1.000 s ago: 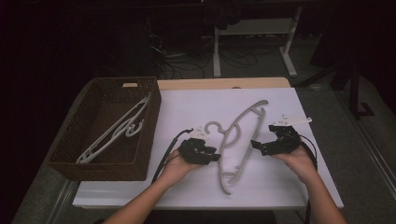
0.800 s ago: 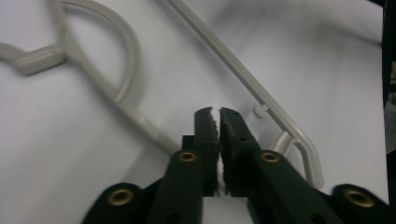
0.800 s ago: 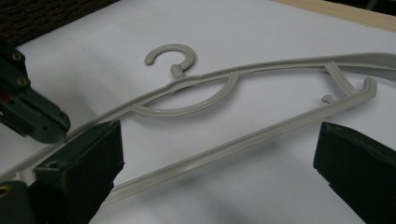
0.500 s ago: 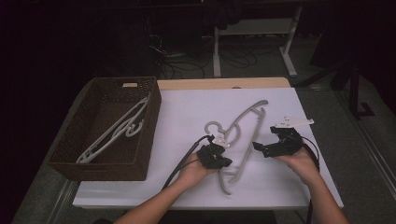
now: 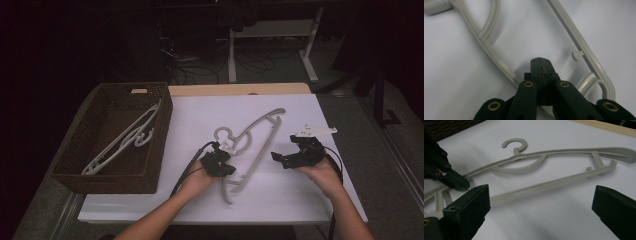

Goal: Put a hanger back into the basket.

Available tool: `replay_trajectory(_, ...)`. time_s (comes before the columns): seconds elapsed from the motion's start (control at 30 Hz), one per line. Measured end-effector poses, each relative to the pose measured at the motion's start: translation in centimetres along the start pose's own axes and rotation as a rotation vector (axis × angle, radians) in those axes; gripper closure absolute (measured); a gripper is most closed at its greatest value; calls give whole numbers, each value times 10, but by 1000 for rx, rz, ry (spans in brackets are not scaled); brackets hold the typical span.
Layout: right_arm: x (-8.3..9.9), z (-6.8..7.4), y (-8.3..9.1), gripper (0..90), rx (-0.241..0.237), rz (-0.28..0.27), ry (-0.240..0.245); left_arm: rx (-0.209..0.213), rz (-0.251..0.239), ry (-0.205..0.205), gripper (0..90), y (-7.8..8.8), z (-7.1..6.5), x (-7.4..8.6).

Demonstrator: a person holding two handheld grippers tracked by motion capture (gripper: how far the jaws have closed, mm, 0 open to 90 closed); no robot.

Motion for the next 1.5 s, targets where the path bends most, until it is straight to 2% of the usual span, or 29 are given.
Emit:
replay_trajectory(0.1, -1, -1, 1, 12, 1, -2, -1, -45, 11, 21, 900, 9, 18, 8)
replay_trajectory(0.37, -1, -2, 1, 12, 2, -5, -2, -160, 9, 117, 900, 30, 67, 29)
replay_trajectory(0.43, -2, -2, 1, 12, 3, -5, -1, -205, 5, 138, 900, 34, 78, 33)
replay_trajectory(0.47, -2, -2, 1, 12, 3, -5, -2, -209, 0, 149, 900, 36, 82, 34)
replay_trajectory(0.53, -3, -1, 0, 12, 1, -5, -1, -182, -27, 179, 900, 40, 85, 36)
replay_trajectory(0.67, -7, -1, -2, 12, -7, 0, 3, -139, -90, 194, 899, 47, 82, 31)
replay_trajectory(0.8, -15, -3, -8, 24, -8, 22, 9, -97, -171, 181, 700, 58, 70, 22)
replay_trajectory(0.87, -21, -5, -13, 55, -17, 31, 4, -64, -204, 178, 610, 65, 63, 20)
replay_trajectory(0.93, -29, -7, -18, 101, -25, 31, -4, -56, -245, 164, 516, 72, 58, 17)
replay_trajectory(1.0, -36, -11, -25, 137, -20, 49, -11, -31, -277, 156, 433, 78, 54, 15)
replay_trajectory(1.03, -36, -11, -25, 137, -20, 49, -11, -31, -277, 156, 385, 78, 54, 15)
replay_trajectory(1.07, -45, -17, -37, 178, -7, 84, -16, -12, -294, 148, 300, 81, 50, 14)
replay_trajectory(1.2, -53, -25, -51, 250, 5, 113, -31, 10, -291, 128, 175, 80, 45, 14)
replay_trajectory(1.23, -59, -31, -62, 326, 6, 135, -41, 0, -289, 120, 152, 79, 44, 15)
replay_trajectory(1.33, -68, -41, -77, 438, 18, 159, -50, 7, -307, 128, 112, 80, 44, 14)
replay_trajectory(1.5, -83, -60, -103, 697, 47, 202, -71, -4, -298, 131, 13, 78, 44, 14)
Point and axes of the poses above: each handheld gripper's, and its own axes: y roughly backward along the jaws, x roughly out of its underside, z roughly to its left, the point moved 8 cm from there along -y, roughly forward along the jaws, and after that the axes turned 3 degrees about -y, right-handed, at the moved point
